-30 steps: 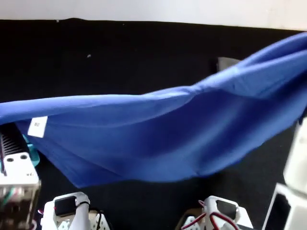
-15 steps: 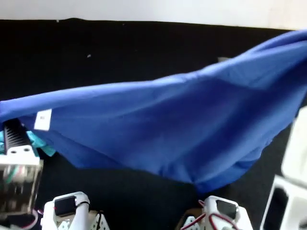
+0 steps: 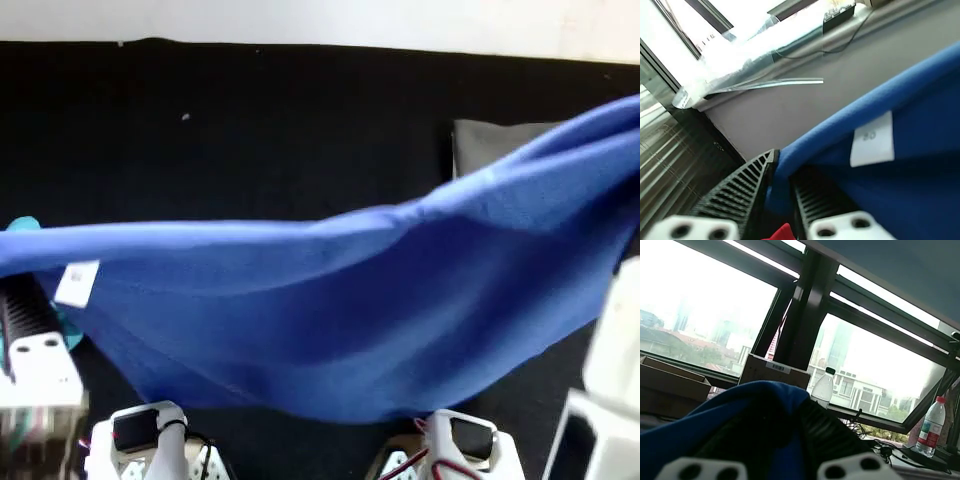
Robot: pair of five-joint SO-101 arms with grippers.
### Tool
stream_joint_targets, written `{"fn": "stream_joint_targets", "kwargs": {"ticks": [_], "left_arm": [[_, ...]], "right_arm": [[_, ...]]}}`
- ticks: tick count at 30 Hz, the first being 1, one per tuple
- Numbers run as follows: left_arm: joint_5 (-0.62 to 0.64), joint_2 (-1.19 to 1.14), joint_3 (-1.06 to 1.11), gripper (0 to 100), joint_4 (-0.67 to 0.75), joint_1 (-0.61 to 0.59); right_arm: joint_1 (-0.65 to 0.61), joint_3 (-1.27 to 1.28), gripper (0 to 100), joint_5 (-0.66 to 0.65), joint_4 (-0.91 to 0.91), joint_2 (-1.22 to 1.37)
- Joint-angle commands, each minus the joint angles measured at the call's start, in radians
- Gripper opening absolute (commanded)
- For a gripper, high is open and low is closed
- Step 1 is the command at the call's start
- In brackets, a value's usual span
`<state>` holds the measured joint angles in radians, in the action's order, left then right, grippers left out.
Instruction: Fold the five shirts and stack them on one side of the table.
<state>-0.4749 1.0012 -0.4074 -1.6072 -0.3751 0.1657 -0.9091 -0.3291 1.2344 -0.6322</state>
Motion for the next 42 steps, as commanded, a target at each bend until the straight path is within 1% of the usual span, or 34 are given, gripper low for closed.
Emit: {"fn": "stream_joint_targets", "kwargs": {"ticks": [1,3,7,10,13,16,19,30,32,37,42], "left_arm": [[0.002,-0.013,0.179,1,0.072,-0.005],[0.002,-0.013,0.323,1,0.16,-0.005],[0.002,-0.013,0.568,1,0.381,-0.005],[0.002,-0.018,0.677,1,0.522,-0.001],[0.002,-0.082,0.682,1,0.603,-0.001],[0.002,-0.18,0.607,1,0.609,-0.004],[0.002,-0.275,0.556,1,0.608,-0.004],[0.003,-0.527,0.602,1,0.614,0.001],[0.005,-0.564,0.596,1,0.617,0.019],[0.005,-0.608,0.516,1,0.651,0.073],[0.003,-0.634,0.423,1,0.651,0.074]], "right_arm": [[-0.012,0.096,0.6,-0.003,-0.028,0.082],[-0.013,0.145,0.6,-0.002,-0.056,0.125],[-0.038,0.225,0.6,-0.003,-0.148,0.223],[-0.073,0.255,0.6,-0.006,-0.205,0.303],[-0.116,0.252,0.6,-0.006,-0.246,0.38],[-0.17,0.252,0.6,-0.008,-0.262,0.412],[-0.196,0.263,0.6,-0.008,-0.257,0.418],[-0.205,0.532,0.6,-0.003,-0.255,0.503],[-0.205,0.55,0.6,-0.003,-0.257,0.527],[-0.203,0.443,0.6,-0.006,-0.262,0.552],[-0.2,0.308,0.6,-0.008,-0.26,0.555]]}}
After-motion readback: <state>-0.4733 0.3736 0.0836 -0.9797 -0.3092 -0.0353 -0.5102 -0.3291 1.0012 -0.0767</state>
